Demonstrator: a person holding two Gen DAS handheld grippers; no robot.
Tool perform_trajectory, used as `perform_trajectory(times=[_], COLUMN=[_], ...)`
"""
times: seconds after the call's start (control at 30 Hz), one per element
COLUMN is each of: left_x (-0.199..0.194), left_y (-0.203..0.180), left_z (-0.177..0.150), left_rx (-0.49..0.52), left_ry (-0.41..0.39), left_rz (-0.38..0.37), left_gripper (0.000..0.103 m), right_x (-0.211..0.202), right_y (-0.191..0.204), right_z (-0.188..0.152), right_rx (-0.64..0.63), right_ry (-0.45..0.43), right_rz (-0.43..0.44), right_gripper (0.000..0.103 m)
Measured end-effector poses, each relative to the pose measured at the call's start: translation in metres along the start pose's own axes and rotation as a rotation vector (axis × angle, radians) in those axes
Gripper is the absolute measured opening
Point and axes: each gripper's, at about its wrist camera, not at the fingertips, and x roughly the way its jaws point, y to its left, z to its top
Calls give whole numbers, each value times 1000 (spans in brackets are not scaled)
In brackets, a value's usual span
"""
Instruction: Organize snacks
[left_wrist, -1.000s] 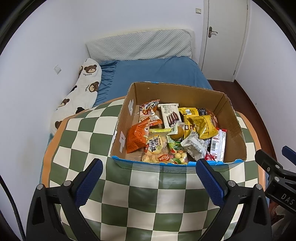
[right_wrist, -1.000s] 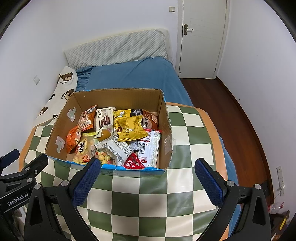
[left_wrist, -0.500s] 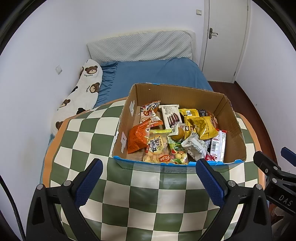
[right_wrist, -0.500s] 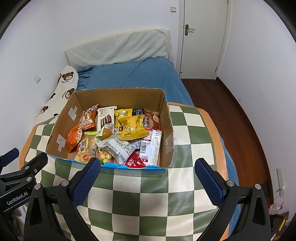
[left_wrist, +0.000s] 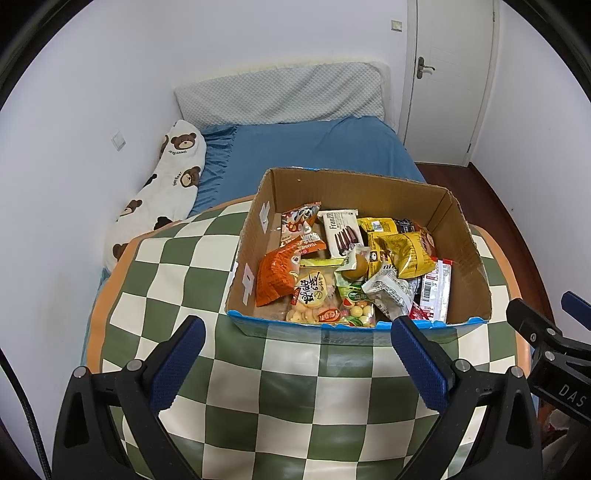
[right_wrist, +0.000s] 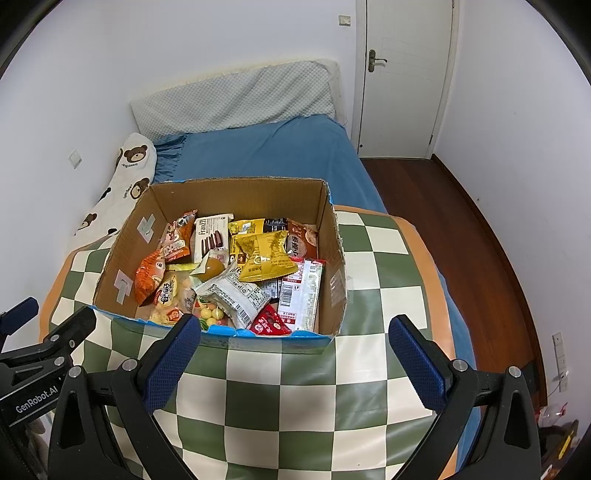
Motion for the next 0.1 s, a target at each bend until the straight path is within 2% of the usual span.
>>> perform_trajectory(times=[0.1], left_x=[-4], left_y=[-1], left_z=[1], left_rx=[3], left_ry=[-6], left_rz=[4], left_gripper=[103], right_x=[1], right_y=[0], right_z=[0], right_rx=[-2], right_ry=[2], right_rz=[-1], right_gripper=[103])
